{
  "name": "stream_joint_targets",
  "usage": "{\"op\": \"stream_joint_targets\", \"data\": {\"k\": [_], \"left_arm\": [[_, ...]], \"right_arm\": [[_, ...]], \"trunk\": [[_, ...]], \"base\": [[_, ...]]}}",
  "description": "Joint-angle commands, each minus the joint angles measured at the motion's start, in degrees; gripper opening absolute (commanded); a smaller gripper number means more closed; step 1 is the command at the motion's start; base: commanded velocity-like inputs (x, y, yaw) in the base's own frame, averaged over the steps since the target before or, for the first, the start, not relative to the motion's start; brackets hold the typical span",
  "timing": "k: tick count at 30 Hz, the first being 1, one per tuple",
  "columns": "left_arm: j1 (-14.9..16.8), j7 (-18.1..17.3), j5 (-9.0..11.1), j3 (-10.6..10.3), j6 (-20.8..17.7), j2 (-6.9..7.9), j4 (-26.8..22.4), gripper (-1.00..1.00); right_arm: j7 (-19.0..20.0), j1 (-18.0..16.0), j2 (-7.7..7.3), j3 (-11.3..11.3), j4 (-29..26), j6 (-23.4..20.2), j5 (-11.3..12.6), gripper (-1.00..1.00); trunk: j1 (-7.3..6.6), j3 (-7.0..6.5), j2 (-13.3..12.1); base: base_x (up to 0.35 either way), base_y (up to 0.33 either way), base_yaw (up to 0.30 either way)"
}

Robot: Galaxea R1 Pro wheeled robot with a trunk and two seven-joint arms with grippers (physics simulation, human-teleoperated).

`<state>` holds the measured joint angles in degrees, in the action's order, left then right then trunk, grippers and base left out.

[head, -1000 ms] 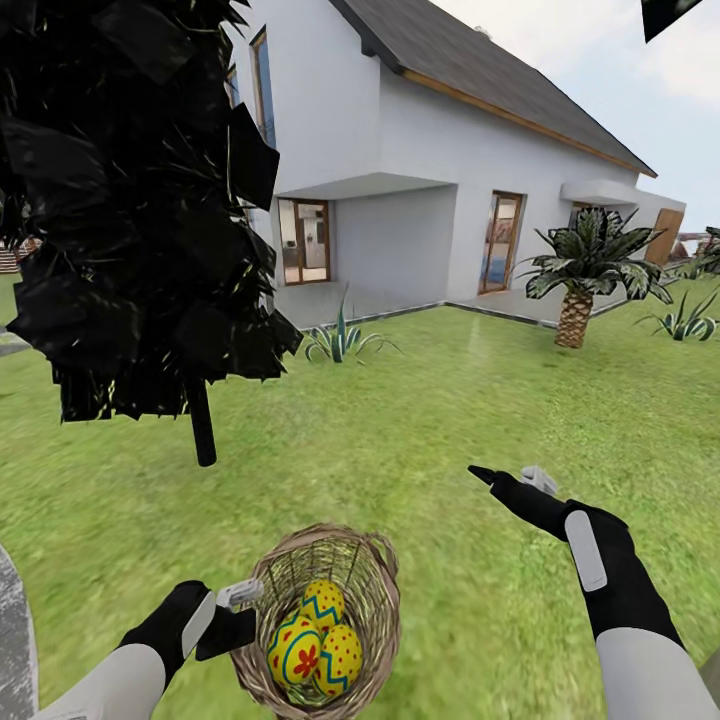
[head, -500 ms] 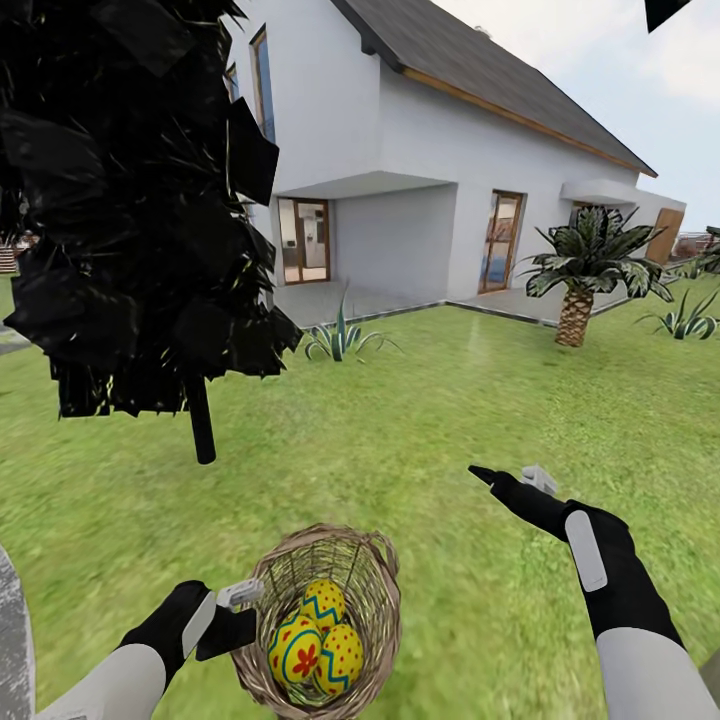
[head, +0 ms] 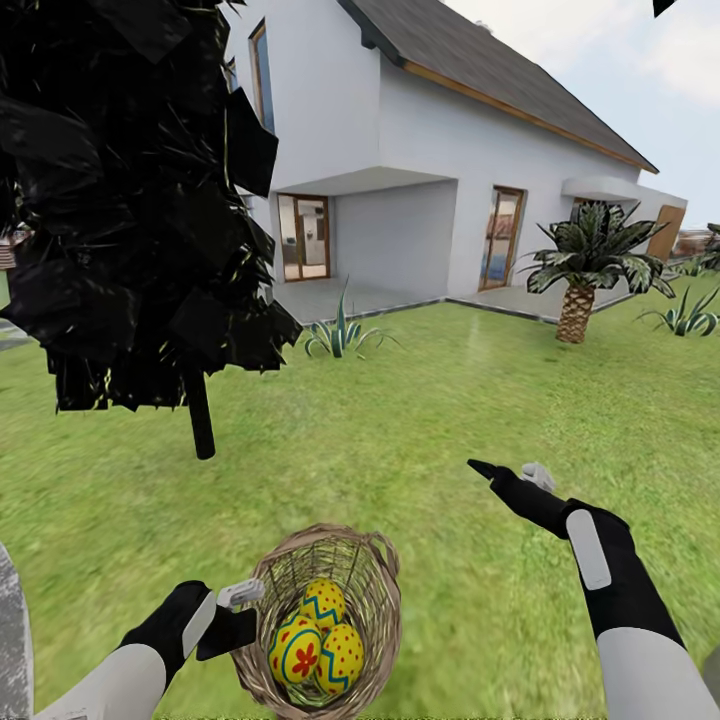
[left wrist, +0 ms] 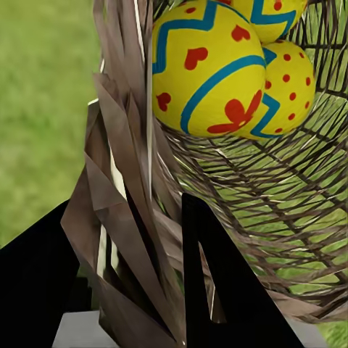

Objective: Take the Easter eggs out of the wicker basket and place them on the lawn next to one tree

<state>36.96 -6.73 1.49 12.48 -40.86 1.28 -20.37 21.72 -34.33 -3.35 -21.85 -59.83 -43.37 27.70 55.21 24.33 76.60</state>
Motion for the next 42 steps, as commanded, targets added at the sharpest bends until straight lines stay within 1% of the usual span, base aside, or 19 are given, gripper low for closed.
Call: {"op": "stream_joint_targets", "data": {"k": [1,9,30,33,42], "left_arm": [[0.05,-0.07,0.79,0.35,-0.36,-0.04,-0.11,-1.00],[0.05,-0.13,0.79,0.35,-0.36,-0.23,-0.11,-1.00],[0.05,-0.13,0.86,0.35,-0.24,-0.23,-0.11,-1.00],[0.05,-0.06,0.88,0.35,-0.14,-0.21,-0.11,-1.00],[0.05,-0.04,0.88,0.35,-0.09,-0.20,-0.11,-1.00]], "right_arm": [[0.10,-0.06,0.06,-0.13,-0.02,-0.38,0.05,1.00],[-0.24,-0.07,0.06,-0.04,0.32,-0.40,0.08,1.00],[-0.18,-0.08,0.01,-0.07,0.42,-0.28,-0.10,1.00],[0.42,-0.04,0.01,-0.12,0.42,0.17,-0.04,1.00],[0.51,-0.07,0.01,-0.12,0.87,0.21,-0.17,1.00]], "trunk": [[0.22,0.34,0.46],[0.22,1.10,0.46],[4.84,6.85,8.88],[5.50,7.48,10.09],[7.47,9.10,13.70]], "base": [[0.000,0.000,0.000],[0.000,0.000,0.000],[0.000,0.000,0.000],[0.000,0.000,0.000],[0.000,0.000,0.000]]}}
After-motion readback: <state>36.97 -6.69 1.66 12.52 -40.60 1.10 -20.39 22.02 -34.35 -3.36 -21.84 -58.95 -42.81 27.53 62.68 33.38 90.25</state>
